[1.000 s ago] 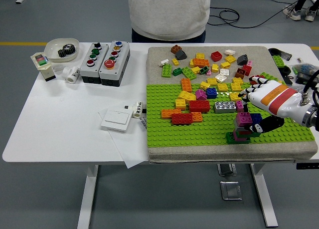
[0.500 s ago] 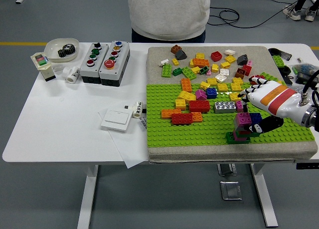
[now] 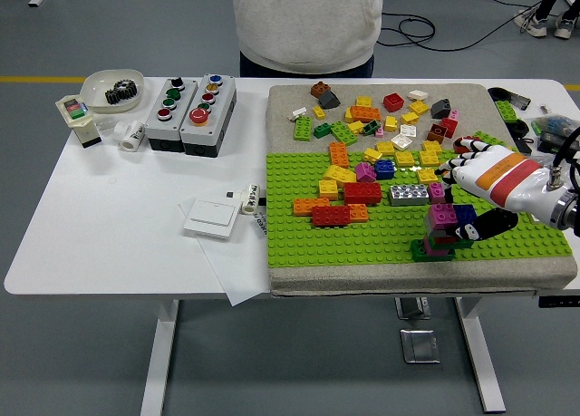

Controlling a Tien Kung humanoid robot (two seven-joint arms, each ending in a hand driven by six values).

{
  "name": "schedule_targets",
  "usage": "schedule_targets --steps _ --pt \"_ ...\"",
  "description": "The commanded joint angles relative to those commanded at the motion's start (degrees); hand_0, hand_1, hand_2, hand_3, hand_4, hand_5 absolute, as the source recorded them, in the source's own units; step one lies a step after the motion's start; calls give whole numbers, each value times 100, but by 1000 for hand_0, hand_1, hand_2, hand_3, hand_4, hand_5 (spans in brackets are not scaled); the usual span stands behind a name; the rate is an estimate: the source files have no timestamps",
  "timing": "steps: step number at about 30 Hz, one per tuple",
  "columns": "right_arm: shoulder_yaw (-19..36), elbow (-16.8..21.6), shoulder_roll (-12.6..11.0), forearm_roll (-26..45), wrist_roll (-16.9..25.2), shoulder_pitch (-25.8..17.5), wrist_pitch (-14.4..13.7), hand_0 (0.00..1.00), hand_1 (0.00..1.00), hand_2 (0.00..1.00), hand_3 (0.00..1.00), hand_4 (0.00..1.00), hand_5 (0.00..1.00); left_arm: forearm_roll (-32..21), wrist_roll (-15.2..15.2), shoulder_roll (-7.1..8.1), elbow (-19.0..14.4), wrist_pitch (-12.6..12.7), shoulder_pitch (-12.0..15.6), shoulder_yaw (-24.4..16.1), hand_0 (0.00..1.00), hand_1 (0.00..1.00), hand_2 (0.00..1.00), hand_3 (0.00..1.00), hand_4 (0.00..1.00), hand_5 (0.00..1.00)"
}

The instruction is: Pick up the brick,pile it on top of brick,press brick,pick up the brick,pile it on top of brick,press brick

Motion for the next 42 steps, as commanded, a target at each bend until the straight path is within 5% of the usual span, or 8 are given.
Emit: schedule_targets --steps 28,29,42 --pt "32 -44 18 88 -37 1 72 998 804 835 576 913 396 -16 -22 6 -8 -1 -16 18 583 718 682 550 563 611" --pt "32 -45 18 89 -38 1 74 998 808 842 688 946 413 -21 -24 6 -8 -1 -16 21 581 718 682 551 564 611" --pt "50 -42 21 96 -37 -3 80 998 818 854 785 973 423 -24 -30 6 -7 -1 -17 23 579 718 684 551 562 611"
